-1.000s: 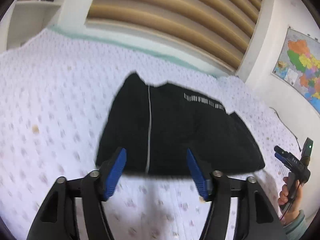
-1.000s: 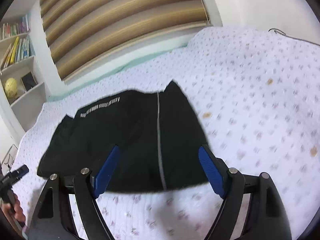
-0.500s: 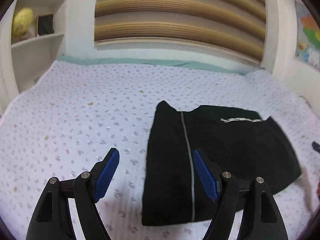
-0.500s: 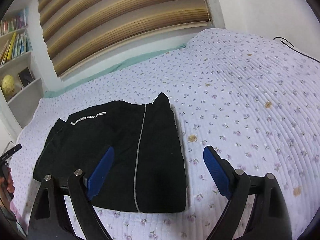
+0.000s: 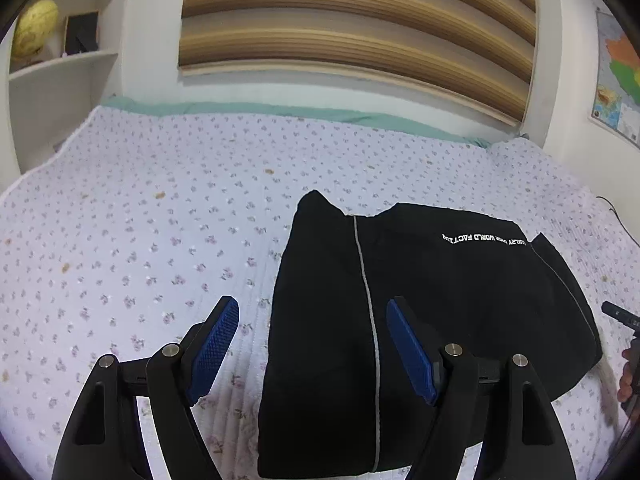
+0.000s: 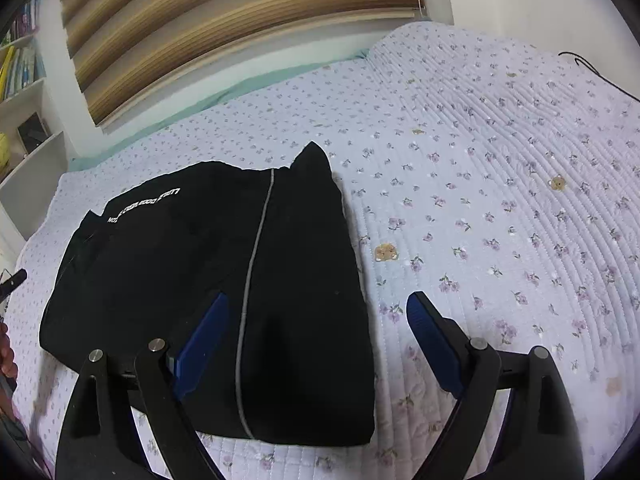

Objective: Fold large clothes

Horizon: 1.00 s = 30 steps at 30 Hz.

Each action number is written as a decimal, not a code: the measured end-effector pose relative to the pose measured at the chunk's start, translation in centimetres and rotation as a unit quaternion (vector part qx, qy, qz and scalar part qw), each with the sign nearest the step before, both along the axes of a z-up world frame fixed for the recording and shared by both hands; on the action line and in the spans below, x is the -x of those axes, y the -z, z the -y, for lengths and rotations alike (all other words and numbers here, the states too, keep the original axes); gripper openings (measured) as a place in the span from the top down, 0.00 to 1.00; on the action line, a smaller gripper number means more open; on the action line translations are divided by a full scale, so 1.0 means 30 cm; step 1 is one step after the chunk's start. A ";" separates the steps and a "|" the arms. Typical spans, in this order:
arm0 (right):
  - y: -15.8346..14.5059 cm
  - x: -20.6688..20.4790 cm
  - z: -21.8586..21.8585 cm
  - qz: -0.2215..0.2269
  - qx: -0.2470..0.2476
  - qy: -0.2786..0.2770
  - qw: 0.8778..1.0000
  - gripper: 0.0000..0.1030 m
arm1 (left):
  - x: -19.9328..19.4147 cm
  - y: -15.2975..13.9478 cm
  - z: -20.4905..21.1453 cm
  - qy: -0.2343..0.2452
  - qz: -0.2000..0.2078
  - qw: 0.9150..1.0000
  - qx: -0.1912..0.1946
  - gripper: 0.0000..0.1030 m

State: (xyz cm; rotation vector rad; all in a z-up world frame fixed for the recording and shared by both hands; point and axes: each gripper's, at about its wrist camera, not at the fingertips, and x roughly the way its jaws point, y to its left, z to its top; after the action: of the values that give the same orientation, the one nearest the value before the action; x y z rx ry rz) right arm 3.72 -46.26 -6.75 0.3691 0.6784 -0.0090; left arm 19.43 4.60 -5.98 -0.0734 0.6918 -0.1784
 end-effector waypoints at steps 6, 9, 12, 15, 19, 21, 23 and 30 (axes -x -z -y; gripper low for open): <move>0.003 -0.085 0.007 -0.018 0.010 -0.013 1.000 0.11 | -0.103 0.059 -0.015 0.027 -0.055 0.997 0.044 0.25; 0.009 -0.126 0.005 -0.029 0.011 -0.020 0.999 0.11 | -0.178 0.105 -0.057 0.037 -0.099 0.987 0.121 0.25; 0.021 -0.169 0.012 -0.041 0.000 -0.025 0.999 0.11 | -0.267 0.162 -0.109 0.036 -0.147 0.969 0.197 0.25; 0.059 -0.232 0.042 -0.064 -0.048 -0.041 0.996 0.11 | -0.331 0.223 -0.108 0.033 -0.188 0.959 0.212 0.25; 0.148 -0.315 0.088 -0.096 -0.141 -0.064 0.983 0.11 | -0.396 0.332 -0.113 0.052 -0.246 0.919 0.302 0.25; 0.183 -0.340 0.102 -0.102 -0.173 -0.074 0.977 0.11 | -0.418 0.370 -0.142 0.037 -0.251 0.908 0.332 0.25; 0.202 -0.353 0.111 -0.098 -0.189 -0.078 0.974 0.11 | -0.431 0.393 -0.156 0.043 -0.258 0.895 0.361 0.25; 0.206 -0.397 0.070 -0.106 -0.172 -0.117 0.972 0.10 | -0.457 0.450 -0.126 0.057 -0.284 0.893 0.345 0.24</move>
State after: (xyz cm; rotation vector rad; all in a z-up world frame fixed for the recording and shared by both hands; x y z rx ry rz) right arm 15.64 -48.35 -12.94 0.6257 0.9353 0.3006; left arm 33.14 8.36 -19.47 -0.7955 1.1919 -0.5253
